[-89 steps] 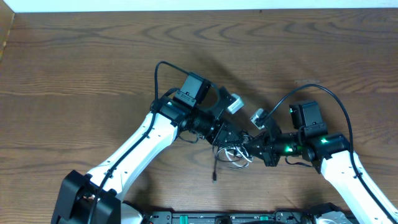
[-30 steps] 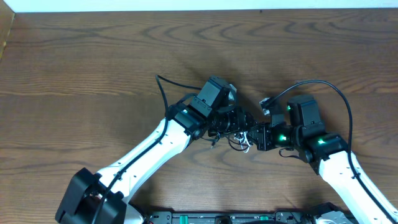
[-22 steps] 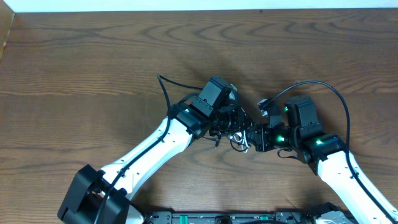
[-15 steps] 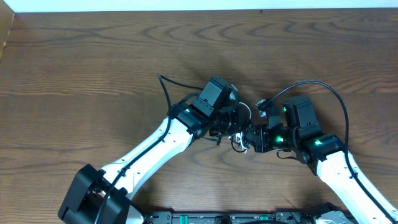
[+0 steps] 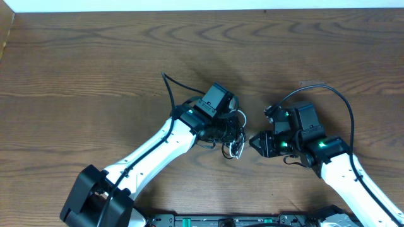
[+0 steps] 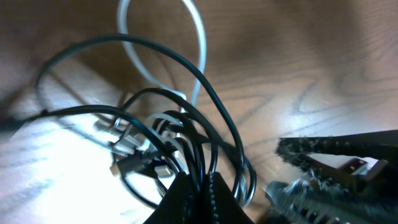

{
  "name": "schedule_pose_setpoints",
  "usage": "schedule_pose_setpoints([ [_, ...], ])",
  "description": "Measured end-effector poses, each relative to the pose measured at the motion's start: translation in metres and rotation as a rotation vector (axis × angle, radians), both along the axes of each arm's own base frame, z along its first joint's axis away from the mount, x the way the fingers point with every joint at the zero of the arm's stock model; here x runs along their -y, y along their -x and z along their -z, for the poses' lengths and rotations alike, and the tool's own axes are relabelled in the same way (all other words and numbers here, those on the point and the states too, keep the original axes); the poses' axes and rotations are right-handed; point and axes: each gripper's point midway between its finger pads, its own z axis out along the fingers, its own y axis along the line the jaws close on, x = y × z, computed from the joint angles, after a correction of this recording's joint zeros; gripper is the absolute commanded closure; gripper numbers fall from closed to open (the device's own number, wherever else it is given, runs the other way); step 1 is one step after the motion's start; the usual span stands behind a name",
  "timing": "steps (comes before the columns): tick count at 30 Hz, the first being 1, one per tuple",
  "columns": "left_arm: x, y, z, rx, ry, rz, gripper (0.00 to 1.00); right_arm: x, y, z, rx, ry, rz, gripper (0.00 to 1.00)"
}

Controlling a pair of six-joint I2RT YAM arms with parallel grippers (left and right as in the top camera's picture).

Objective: Untangle cables

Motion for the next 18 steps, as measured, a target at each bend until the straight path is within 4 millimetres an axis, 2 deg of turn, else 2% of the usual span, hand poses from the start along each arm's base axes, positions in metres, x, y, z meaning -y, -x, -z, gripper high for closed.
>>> schedule_pose_setpoints([
  [6, -0.008, -0.009, 0.000, 0.033, -0.007, 0.018, 0.93, 0.026, 0.002, 0.016, -0.029, 0.146, 0.079, 0.67],
  [9, -0.009, -0.011, 0.000, 0.042, -0.006, 0.028, 0.93, 0.035, 0.000, 0.019, -0.031, 0.191, 0.124, 0.63],
  [13, 0.005, -0.011, -0.010, 0.058, 0.073, 0.074, 0.93, 0.031, -0.005, 0.016, -0.017, 0.164, 0.135, 0.60],
  [18, 0.036, -0.009, -0.038, 0.093, 0.274, 0.179, 0.93, 0.008, -0.010, 0.001, 0.008, 0.029, 0.086, 0.60],
])
